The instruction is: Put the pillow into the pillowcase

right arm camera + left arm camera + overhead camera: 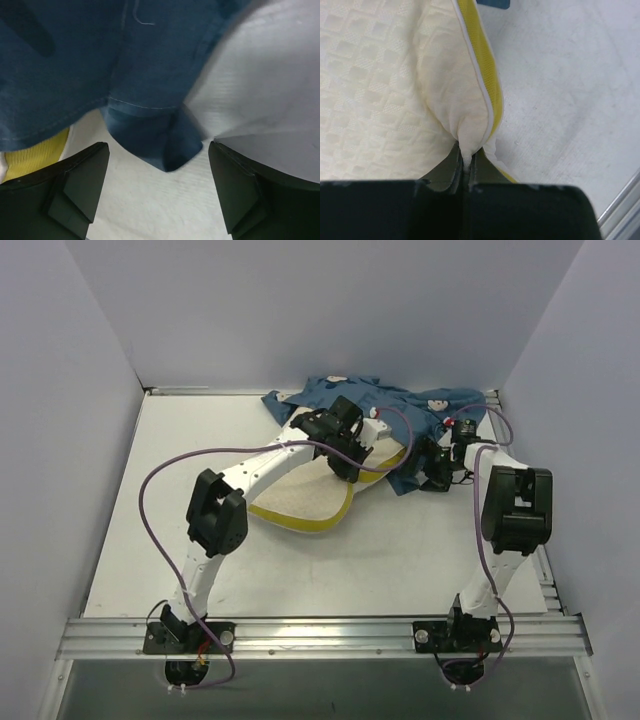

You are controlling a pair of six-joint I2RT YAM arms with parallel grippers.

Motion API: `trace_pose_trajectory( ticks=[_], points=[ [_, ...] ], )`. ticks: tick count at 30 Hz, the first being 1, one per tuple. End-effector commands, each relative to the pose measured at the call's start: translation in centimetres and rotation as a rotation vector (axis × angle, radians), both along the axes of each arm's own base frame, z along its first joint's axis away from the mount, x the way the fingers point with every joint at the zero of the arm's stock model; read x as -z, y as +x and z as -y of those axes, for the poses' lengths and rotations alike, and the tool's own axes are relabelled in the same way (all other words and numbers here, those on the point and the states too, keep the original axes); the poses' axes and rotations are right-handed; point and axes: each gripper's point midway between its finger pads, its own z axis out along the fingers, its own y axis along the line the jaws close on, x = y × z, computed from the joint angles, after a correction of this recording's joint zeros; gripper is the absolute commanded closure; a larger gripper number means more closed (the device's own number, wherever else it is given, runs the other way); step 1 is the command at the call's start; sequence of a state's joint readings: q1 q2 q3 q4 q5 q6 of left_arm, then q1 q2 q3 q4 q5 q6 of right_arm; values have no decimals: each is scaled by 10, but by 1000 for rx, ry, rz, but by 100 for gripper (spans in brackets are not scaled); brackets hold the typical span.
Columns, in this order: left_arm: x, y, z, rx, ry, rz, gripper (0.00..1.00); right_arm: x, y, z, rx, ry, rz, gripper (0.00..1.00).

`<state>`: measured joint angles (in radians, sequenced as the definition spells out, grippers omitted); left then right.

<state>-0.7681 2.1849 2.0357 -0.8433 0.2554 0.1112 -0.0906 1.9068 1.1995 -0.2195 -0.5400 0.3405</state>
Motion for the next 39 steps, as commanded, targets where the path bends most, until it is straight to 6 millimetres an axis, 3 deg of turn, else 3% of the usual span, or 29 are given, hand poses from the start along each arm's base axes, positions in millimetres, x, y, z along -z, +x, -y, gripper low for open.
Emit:
trace_pose_trajectory(
  ticks=[1,4,6,7,8,10,12,13,16,17,19,20,21,22,23,24,26,27,28,30,31,33,34,36,37,39],
  points=[
    [-54,-17,22,75,-172,-43,100,17,5,-4,16,7,-8,17],
    [-68,-15,22,78,-214,-47,100,17,19,-12,-1,22,8,23],
    [-79,-16,21,85,-249,-56,100,13,23,-14,-15,28,23,35],
    [-85,-9,18,70,-262,-48,100,12,23,-16,-26,37,30,45],
    [-88,-7,16,56,-272,-56,100,7,23,-25,-51,80,39,72],
    [-98,2,12,29,-296,-47,100,-9,15,-41,-92,167,46,100],
    [-108,12,10,-6,-310,-15,100,-41,-6,-67,-159,328,50,100],
    [-116,20,12,-16,-325,21,100,-68,-24,-77,-205,364,98,100],
    [-154,44,21,-78,-409,136,100,-113,-98,-105,-452,410,153,100],
    [-165,48,25,-98,-436,160,100,-117,-132,-108,-498,435,78,100],
    [-171,55,33,-119,-461,210,100,-126,-167,-106,-625,437,121,100],
    [-168,55,36,-116,-454,229,100,-127,-192,-103,-637,458,38,100],
    [-137,41,41,-98,-402,198,100,-126,-201,-100,-687,448,52,100],
    [-128,42,43,-102,-393,227,100,-126,-206,-98,-680,449,30,100],
    [-105,34,43,-99,-360,211,100,-133,-207,-97,-680,465,27,100],
    [-67,16,38,-98,-300,161,100,-135,-203,-94,-662,475,37,100],
    [-37,6,33,-115,-262,171,100,-140,-197,-95,-663,482,42,100],
    [-32,0,32,-116,-259,181,100,-140,-191,-88,-627,487,41,100],
    [-2,-12,21,-120,-206,138,100,-143,-192,-87,-629,493,35,100],
    [15,-20,11,-132,-172,99,100,-151,-192,-84,-637,509,31,100],
    [27,-26,3,-136,-146,73,100,-155,-200,-83,-662,521,14,92],
    [32,-38,-2,-104,-138,33,100,-166,-202,-82,-694,544,20,77],
    [39,-48,-7,-70,-129,10,100,-176,-210,-80,-695,571,-16,58],
    [30,-76,-6,46,-160,-48,100,-188,-201,-77,-717,585,19,48],
    [28,-87,-9,100,-151,-54,100,-205,-192,-75,-717,583,49,47],
    [22,-117,-19,259,-146,-57,96,-214,-170,-67,-660,598,72,46]
  ],
)
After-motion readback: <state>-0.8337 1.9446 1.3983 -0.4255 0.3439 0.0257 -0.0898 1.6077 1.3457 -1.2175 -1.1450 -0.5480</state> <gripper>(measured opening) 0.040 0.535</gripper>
